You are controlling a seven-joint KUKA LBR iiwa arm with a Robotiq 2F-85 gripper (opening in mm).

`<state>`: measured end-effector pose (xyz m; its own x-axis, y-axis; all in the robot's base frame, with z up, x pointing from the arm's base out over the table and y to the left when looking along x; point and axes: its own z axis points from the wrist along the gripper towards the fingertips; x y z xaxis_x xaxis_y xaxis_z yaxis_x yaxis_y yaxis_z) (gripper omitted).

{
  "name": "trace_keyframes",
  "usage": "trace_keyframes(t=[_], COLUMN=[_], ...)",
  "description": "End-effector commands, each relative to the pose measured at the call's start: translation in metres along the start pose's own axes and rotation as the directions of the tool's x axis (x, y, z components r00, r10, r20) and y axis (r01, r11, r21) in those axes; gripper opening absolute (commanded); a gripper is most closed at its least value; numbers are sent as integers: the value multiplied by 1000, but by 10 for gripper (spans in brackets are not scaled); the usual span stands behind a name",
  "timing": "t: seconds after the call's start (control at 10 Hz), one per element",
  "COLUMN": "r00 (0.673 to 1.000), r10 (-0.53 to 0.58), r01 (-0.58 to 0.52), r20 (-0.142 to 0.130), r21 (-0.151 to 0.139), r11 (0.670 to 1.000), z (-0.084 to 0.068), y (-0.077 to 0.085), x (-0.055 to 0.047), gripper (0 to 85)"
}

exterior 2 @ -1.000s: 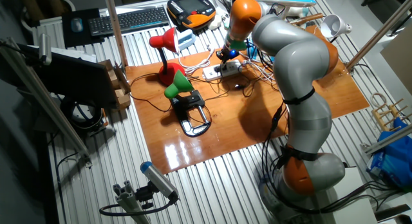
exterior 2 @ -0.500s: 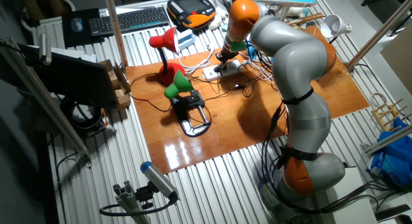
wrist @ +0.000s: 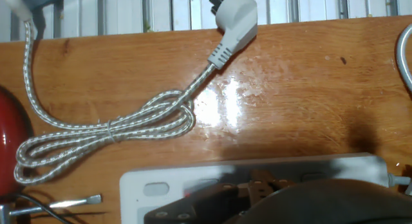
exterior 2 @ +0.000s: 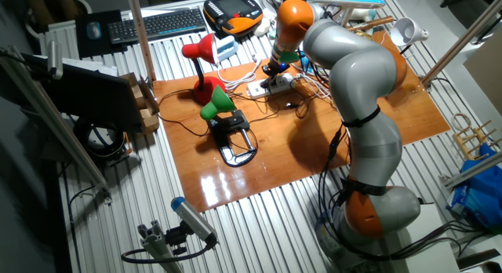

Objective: Plug in the power cord of the desk lamp, turn on the socket, and light up the desk lamp

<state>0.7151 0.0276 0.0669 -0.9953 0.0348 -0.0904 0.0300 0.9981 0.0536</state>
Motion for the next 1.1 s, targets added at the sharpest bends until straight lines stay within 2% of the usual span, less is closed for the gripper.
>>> trace_keyframes(t=[0.0, 1.0], r00=[1000, 1000], r10=[0, 1], r01=[0, -1], r20=[0, 9], r21=[0, 6], r11=[1000, 1000], z=[0, 14], y=[0, -2], x=[0, 1], gripper=[0, 0])
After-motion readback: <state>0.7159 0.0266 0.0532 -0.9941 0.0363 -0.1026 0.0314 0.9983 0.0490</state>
